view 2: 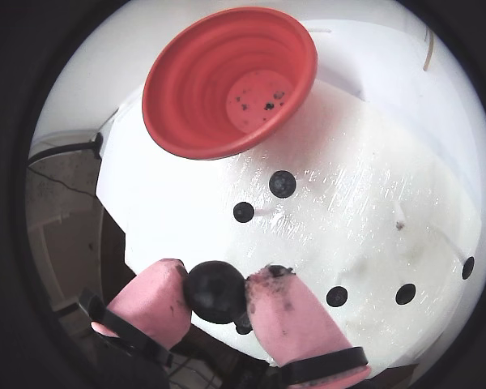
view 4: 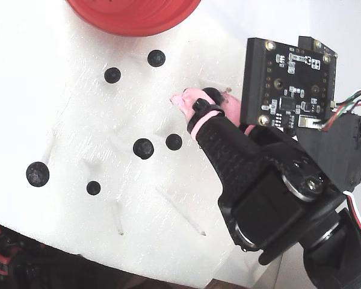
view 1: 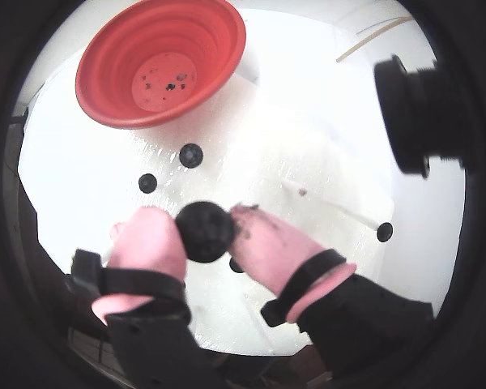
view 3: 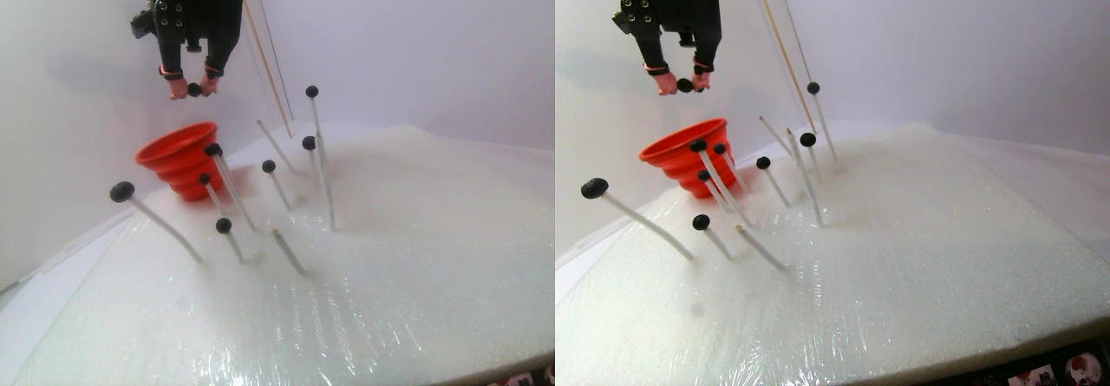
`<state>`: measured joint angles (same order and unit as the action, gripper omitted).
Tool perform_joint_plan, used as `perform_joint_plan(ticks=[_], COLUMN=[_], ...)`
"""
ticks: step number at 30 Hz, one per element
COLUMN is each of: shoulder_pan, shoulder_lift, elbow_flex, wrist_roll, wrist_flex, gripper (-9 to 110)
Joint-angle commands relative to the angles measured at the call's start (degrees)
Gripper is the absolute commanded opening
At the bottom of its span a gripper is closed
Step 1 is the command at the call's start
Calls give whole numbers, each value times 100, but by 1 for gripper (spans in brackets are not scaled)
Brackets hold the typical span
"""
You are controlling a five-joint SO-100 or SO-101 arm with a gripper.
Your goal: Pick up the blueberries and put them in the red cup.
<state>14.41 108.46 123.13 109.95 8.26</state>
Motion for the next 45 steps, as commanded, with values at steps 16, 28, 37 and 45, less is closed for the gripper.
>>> perform_joint_plan(ticks=[16, 28, 37, 45], shoulder_pan=[633, 773, 809, 853], shoulder_lift=[-888, -1556, -2074, -2435], elbow_flex=[-1063, -1564, -1995, -2241], wrist_roll=[97, 158, 176, 176], wrist_flex=[-773, -1125, -1494, -1696], gripper=[12, 12, 12, 12])
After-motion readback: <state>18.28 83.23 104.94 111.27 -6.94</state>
